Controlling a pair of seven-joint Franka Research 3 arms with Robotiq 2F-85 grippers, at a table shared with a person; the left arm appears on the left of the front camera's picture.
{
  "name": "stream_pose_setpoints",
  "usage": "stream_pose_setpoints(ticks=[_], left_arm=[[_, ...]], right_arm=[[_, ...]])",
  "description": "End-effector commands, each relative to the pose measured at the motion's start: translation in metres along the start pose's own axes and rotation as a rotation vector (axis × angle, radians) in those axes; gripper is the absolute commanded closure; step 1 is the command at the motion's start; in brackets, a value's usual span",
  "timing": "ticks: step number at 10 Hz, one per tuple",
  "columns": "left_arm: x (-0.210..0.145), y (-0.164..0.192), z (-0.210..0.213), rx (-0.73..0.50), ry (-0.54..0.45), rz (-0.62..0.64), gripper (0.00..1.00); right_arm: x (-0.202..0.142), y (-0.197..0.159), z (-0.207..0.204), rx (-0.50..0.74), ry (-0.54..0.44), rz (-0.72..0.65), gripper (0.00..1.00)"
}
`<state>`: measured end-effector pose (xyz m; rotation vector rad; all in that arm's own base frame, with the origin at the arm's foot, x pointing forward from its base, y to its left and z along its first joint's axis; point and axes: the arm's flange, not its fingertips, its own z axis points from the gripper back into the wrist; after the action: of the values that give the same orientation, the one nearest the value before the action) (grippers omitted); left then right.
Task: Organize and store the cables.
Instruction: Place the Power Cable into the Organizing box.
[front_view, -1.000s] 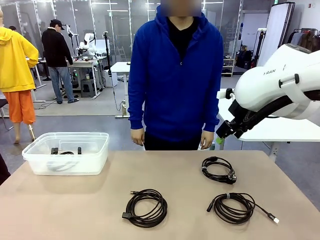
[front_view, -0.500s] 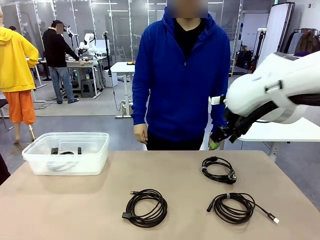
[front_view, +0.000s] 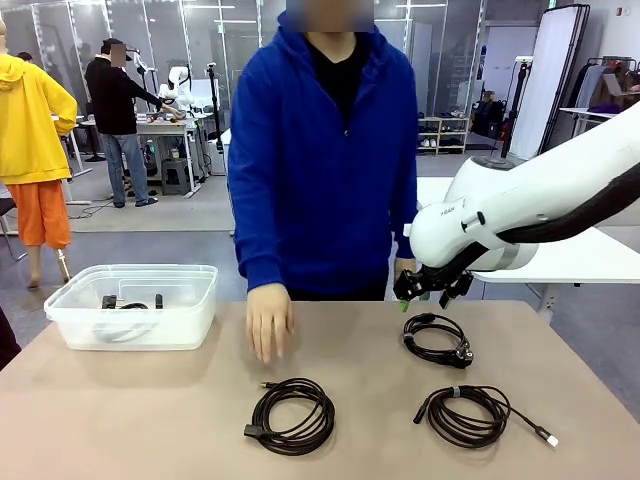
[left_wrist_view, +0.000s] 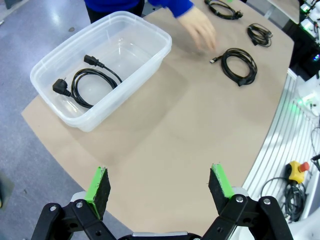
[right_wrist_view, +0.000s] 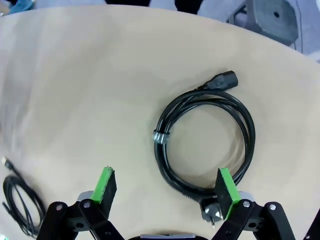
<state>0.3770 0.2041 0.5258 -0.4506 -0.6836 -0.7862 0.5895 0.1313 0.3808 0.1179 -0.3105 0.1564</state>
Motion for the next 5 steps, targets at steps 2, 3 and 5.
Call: stream_pose_setpoints(ticks=[2,3,5], left_arm=[[0.000,-0.002,0.001,0.009,0.002,-0.006,0.00],[0.000,-0.002,0.001,0.009,0.002,-0.006,0.00],[0.000,-0.002,0.001,0.009,0.002,-0.006,0.00]], right_arm=[[0.027,0.003,-0.031,-0.009,0.058,-0.100,0.00],[0.026,0.005,-0.036,-0.011,0.069,-0.114,0.00],[0.028,0.007,-0.051,-0.027,0.100,-0.124,0.00]])
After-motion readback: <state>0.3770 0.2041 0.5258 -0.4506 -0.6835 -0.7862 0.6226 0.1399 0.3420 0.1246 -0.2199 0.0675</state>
